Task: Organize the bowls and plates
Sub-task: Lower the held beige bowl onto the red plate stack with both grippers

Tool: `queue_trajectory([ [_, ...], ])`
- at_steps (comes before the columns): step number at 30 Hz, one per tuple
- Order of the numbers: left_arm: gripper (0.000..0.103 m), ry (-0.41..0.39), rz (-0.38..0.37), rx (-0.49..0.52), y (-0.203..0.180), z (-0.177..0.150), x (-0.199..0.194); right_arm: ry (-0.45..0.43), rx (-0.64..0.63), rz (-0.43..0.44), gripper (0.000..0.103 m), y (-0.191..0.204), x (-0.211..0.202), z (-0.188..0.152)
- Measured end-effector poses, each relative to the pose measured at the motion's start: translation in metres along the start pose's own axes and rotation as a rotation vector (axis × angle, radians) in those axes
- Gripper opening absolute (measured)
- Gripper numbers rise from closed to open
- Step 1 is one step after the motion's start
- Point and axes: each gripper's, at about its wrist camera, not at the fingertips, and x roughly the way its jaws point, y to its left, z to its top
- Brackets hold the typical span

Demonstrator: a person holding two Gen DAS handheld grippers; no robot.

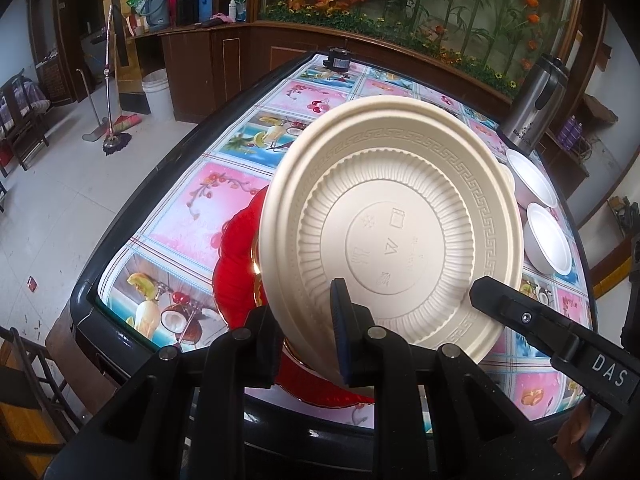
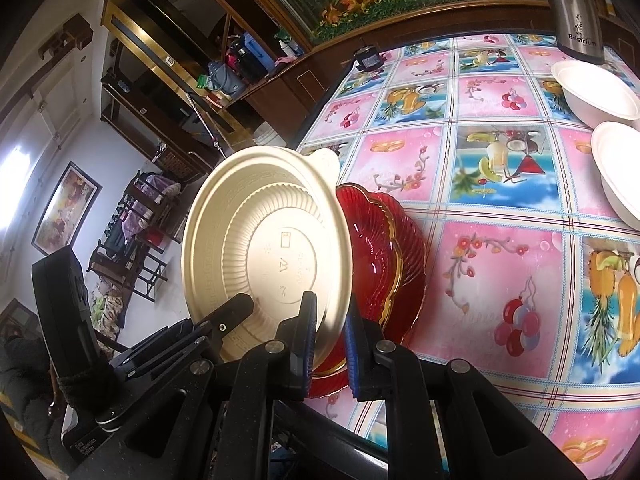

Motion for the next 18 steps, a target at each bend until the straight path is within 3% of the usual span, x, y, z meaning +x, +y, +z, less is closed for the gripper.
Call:
queue_trajectory([
  [18,0.019,0.014,-0.004,0.002,-0.0019,-0.004,0.0004,0.012,0.022,0.002,0.013,-0.0052,0.0014,-0.0035],
])
